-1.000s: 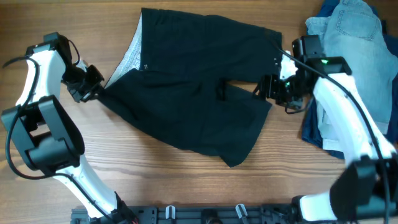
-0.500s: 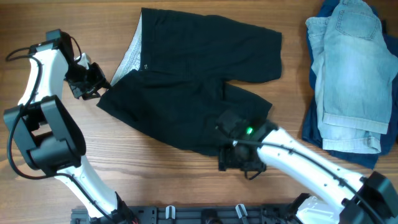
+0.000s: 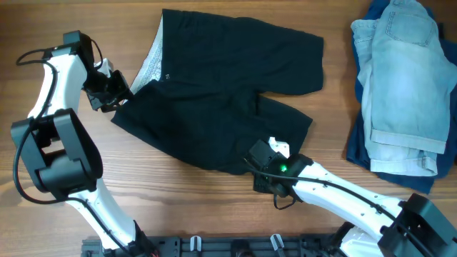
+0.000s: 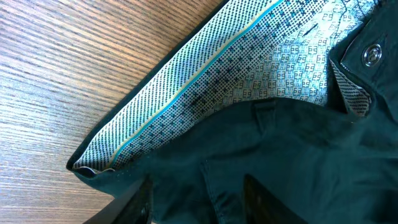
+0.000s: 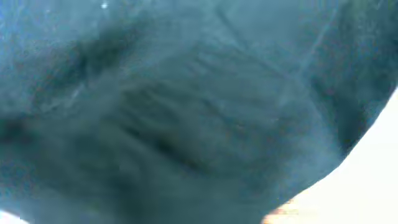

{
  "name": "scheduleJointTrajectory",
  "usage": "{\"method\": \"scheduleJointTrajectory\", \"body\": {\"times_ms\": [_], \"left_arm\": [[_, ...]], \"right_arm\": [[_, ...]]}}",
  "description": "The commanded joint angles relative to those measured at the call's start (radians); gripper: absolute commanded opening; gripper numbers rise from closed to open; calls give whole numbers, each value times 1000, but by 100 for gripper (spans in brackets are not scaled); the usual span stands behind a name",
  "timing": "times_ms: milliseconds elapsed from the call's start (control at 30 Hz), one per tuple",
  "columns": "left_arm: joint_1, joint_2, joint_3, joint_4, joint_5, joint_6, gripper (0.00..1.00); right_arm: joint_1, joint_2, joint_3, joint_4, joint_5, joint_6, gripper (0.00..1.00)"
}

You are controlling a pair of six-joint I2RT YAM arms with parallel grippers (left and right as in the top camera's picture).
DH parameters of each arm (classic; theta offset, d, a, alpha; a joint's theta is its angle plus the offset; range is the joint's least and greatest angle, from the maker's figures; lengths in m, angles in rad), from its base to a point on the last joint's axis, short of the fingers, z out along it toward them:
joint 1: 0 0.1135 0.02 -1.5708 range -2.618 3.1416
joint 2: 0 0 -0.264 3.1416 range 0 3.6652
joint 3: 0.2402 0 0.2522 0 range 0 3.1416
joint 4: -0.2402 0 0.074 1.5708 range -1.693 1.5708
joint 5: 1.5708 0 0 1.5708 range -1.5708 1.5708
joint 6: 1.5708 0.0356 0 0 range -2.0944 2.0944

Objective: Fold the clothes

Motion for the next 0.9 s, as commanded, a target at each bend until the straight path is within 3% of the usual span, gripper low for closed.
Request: {"method": "scheduleJointTrajectory", "body": {"times_ms": [0, 167, 367, 400, 500, 533, 667, 700, 767, 867], "left_arm": [[-5, -30, -1, 4, -6, 19, 41], [-5, -30, 0, -19, -6, 19, 33], [-5, -30, 0, -25, -6, 20, 34], [-5, -30, 0, -41, -5, 19, 31], [-5, -46, 3, -112, 25, 19, 5], [-5, -63, 3, -134, 25, 19, 4], [-7, -178, 3, -180, 56, 19, 4], [-11, -200, 3, -189, 55, 20, 7], [-50, -234, 3, -228, 51, 66, 26], [-95, -235, -1, -285, 48, 64, 34]], "right_arm": [[-18, -12, 1, -6, 43, 26, 4], [-151, -156, 14, -82, 31, -34, 4], [-249, -203, 13, -148, 55, -82, 4], [-271, -212, 13, -185, 39, -66, 4], [-325, -266, 26, -219, -38, -69, 4], [-352, -301, 47, -241, -55, -84, 4], [-461, -398, 182, -345, -78, -234, 4], [-481, -400, 191, -344, -87, -271, 4], [-511, -371, 191, -335, -119, -343, 4], [-514, -320, 191, -348, -120, -347, 4]]}}
